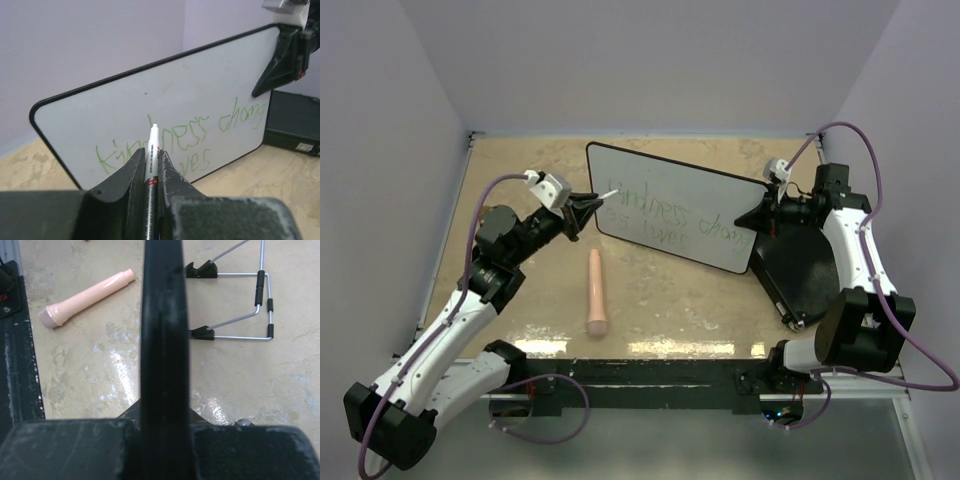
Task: Write a sentence on the whiteboard
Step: Put down the whiteboard on the whiteboard stand.
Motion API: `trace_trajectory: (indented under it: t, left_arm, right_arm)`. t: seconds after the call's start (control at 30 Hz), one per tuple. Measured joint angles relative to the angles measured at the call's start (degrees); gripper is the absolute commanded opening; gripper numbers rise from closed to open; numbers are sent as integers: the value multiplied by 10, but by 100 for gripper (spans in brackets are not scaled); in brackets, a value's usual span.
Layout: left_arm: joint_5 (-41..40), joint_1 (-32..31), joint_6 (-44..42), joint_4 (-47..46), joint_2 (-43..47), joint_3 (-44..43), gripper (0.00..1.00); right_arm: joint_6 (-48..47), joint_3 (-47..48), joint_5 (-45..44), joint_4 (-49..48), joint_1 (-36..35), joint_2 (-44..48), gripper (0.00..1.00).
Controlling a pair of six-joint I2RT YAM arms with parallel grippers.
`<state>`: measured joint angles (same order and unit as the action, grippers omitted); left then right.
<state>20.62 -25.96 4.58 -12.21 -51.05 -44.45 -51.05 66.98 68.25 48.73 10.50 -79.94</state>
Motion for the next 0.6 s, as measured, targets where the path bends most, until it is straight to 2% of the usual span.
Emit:
trace_trajectory:
  t: [0.13, 0.37, 0.6]
  left_arm:
    - [-14, 6, -43, 64, 40, 11, 0]
    - [-53, 8, -75, 118, 144, 92, 0]
    - [-81, 9, -72, 123, 198, 120, 0]
  right_arm:
    - [-13, 31, 3, 41, -2, -26, 0]
    - [-28, 127, -1, 115, -6, -97, 0]
    - [62, 160, -26, 83, -8, -101, 0]
